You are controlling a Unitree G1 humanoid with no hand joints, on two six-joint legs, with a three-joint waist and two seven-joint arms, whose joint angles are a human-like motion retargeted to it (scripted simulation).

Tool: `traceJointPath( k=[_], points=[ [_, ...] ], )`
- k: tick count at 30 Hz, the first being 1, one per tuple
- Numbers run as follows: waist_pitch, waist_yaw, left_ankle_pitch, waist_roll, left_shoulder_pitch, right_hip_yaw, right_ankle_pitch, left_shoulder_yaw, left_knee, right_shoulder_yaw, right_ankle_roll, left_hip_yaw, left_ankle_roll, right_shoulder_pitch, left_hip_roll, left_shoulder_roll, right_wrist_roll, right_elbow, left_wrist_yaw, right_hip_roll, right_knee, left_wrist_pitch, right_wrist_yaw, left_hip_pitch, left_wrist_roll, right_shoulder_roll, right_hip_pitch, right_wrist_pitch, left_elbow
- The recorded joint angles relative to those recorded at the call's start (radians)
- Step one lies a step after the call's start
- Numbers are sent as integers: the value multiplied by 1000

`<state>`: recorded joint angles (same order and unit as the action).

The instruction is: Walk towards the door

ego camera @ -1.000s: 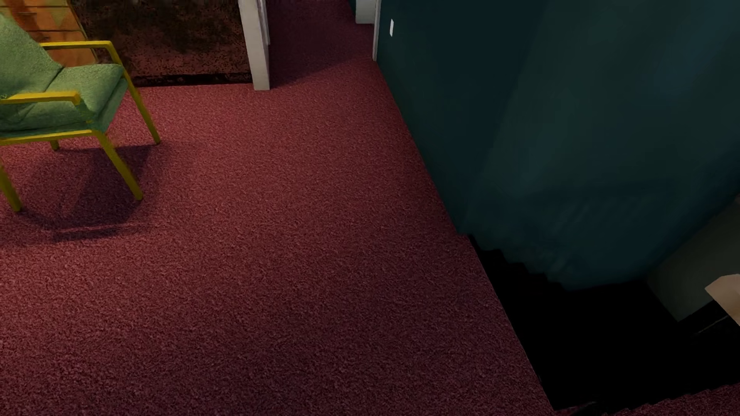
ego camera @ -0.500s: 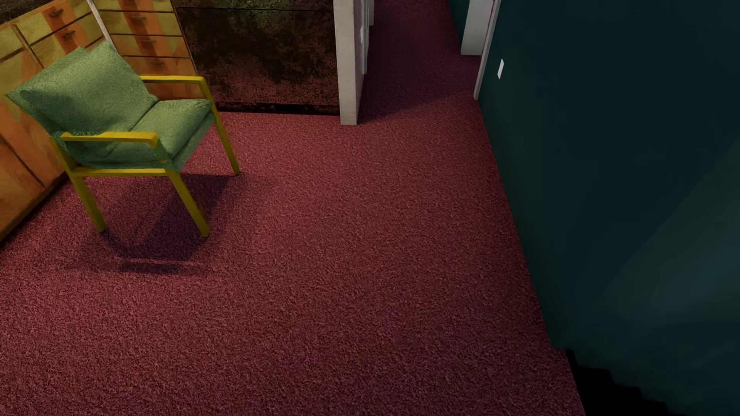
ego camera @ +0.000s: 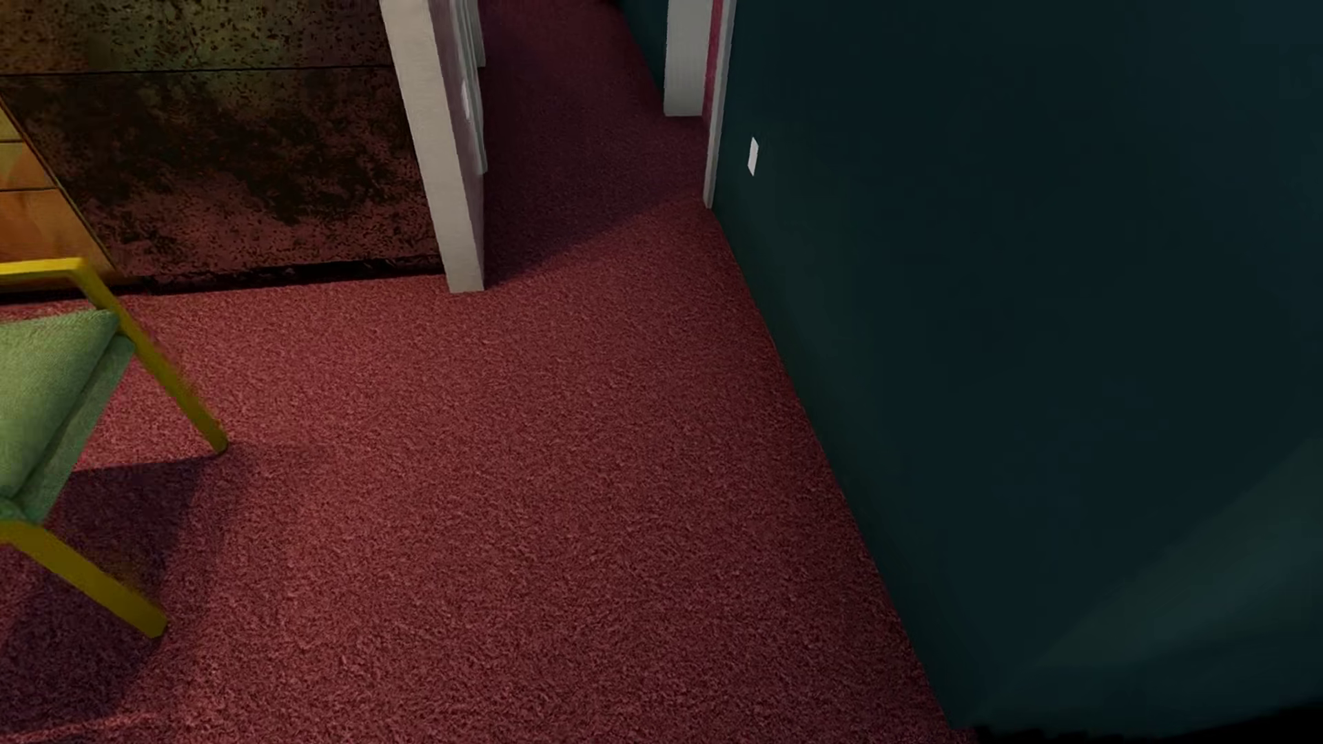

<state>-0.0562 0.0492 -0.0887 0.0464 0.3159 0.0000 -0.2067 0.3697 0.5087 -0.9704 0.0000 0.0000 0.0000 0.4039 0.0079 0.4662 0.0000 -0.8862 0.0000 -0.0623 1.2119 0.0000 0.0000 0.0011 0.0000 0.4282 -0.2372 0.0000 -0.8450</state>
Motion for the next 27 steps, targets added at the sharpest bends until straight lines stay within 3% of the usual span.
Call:
traceJointPath(
  k=[2,3,4,6,7,9,10,12,13,15,17,18,20,22,24,25,27],
  points=[
    [0,-64,-8,32,12,0,-98,-81,-47,3,0,0,0,58,10,8,0,11,0,-46,-215,0,0,116,0,-4,-119,0,89],
    [-13,-90,-30,32,15,0,-169,-108,-46,-2,0,0,0,69,2,13,0,6,0,-58,-408,0,0,155,0,-14,-131,0,118],
    [-31,-99,-49,27,17,0,-173,-119,-52,-18,0,0,0,68,-12,14,0,-2,0,-67,-601,0,0,213,0,-23,-115,0,131],
    [-39,-96,-87,23,26,0,135,-92,-58,-24,0,0,0,52,-36,7,0,2,0,-72,-809,0,0,302,0,-28,-104,0,116],
    [-31,-90,-93,21,35,0,158,-55,-47,-7,0,0,0,36,-42,-1,0,9,0,-64,-804,0,0,326,0,-26,-142,0,84],
    [-2,-111,-24,38,73,0,-64,69,-5,56,0,0,0,-3,-2,-25,0,11,0,-76,-743,0,0,359,0,-20,-188,0,-26],
    [27,-107,73,52,95,0,-114,168,65,101,0,0,0,-16,33,-36,0,9,0,-93,-702,0,0,334,0,-19,-202,0,-95],
    [34,-90,346,84,131,0,-40,373,424,163,0,0,0,-63,145,-55,0,3,0,-129,-689,0,0,144,0,-2,-106,0,-211],
    [34,-56,325,87,138,0,16,439,616,190,0,0,0,-99,156,-57,0,12,0,-140,-700,0,0,2,0,16,-57,0,-237],
    [-4,70,123,51,163,0,144,471,842,272,0,0,0,-153,143,-45,0,43,0,-118,-749,0,0,-173,0,50,111,0,-234],
    [-34,137,26,23,191,0,284,432,735,373,0,0,0,-192,116,-36,0,104,0,-86,-796,0,0,-290,0,78,268,0,-214],
    [-49,140,25,17,189,0,356,430,561,425,0,0,0,-206,100,-36,0,144,0,-78,-805,0,0,-315,0,87,342,0,-208],
    [-74,137,133,21,154,0,437,439,139,499,0,0,0,-222,78,-34,0,209,0,-80,-808,0,0,-289,0,95,454,0,-199],
    [-87,116,219,22,115,0,475,391,-58,489,0,0,0,-233,74,-34,0,229,0,-75,-800,0,0,-273,0,85,540,0,-172],
    [-101,112,181,10,67,0,451,340,36,424,0,0,0,-192,68,-24,0,199,0,-51,-808,0,0,-288,0,62,640,0,-145],
    [-84,126,208,3,55,0,390,298,79,366,0,0,0,-153,62,-21,0,164,0,-30,-817,0,0,-286,0,47,665,0,-127],
    [-44,134,153,-20,41,0,112,212,123,214,0,0,0,-66,34,-17,0,55,0,19,-704,0,0,-237,0,10,604,0,-102]
  ],
)
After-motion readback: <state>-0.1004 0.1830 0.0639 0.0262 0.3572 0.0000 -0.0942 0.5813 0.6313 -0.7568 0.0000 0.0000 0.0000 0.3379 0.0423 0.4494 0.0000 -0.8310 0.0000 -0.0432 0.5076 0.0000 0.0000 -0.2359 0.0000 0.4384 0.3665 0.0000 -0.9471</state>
